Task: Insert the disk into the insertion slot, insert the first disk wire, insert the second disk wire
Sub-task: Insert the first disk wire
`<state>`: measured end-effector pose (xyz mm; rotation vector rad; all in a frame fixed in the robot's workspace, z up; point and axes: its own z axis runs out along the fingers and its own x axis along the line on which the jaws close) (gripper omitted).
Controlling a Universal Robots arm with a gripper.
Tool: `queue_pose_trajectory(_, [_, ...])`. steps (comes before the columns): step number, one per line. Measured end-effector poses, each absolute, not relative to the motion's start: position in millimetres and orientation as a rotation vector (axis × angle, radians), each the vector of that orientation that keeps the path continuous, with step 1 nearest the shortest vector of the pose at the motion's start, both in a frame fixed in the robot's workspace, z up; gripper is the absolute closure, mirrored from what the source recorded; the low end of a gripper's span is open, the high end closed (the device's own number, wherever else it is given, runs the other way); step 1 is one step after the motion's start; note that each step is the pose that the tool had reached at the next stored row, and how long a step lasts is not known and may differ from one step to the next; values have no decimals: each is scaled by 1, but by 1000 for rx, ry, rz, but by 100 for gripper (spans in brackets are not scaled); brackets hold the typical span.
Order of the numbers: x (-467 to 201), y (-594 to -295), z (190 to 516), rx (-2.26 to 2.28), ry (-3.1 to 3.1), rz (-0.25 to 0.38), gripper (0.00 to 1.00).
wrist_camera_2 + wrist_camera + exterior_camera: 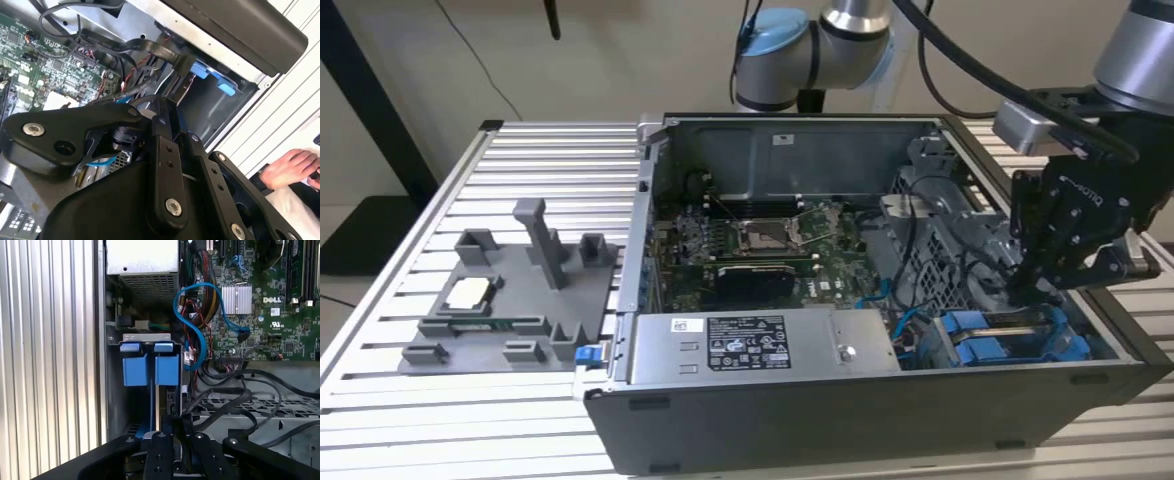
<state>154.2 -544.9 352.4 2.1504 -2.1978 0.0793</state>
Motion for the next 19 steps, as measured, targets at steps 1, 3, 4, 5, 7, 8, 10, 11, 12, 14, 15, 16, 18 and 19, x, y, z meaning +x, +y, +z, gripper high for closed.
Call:
queue_pose_trajectory(1, [155,-545,351,2151,-2198,79,81])
queue_pose_trajectory(3, [157,-545,349,2150,-2198,79,81])
queue_pose_trajectory(4, [158,-545,348,2150,-2198,79,81])
queue_pose_trajectory(5, [158,-545,347,2150,-2198,79,81])
queue_pose_trajectory(7, [159,-545,346,2150,-2198,79,81])
queue_pose_trajectory(8, [161,-545,346,2150,-2198,79,81])
queue_pose_trajectory(10, [163,-545,344,2151,-2198,79,81])
queue_pose_trajectory(11, [164,-545,344,2151,-2198,79,81])
queue_pose_trajectory(12, [165,-545,343,2151,-2198,79,81])
queue_pose_trajectory(14, [165,-545,342,2150,-2198,79,81])
queue_pose_trajectory(15, [165,-545,342,2150,-2198,79,81])
queue_pose_trajectory(16, [165,-545,341,2150,-2198,79,81])
queue_pose_trajectory(18, [165,-545,340,2151,-2198,79,81])
queue_pose_trajectory(19, [165,-545,340,2151,-2198,79,81])
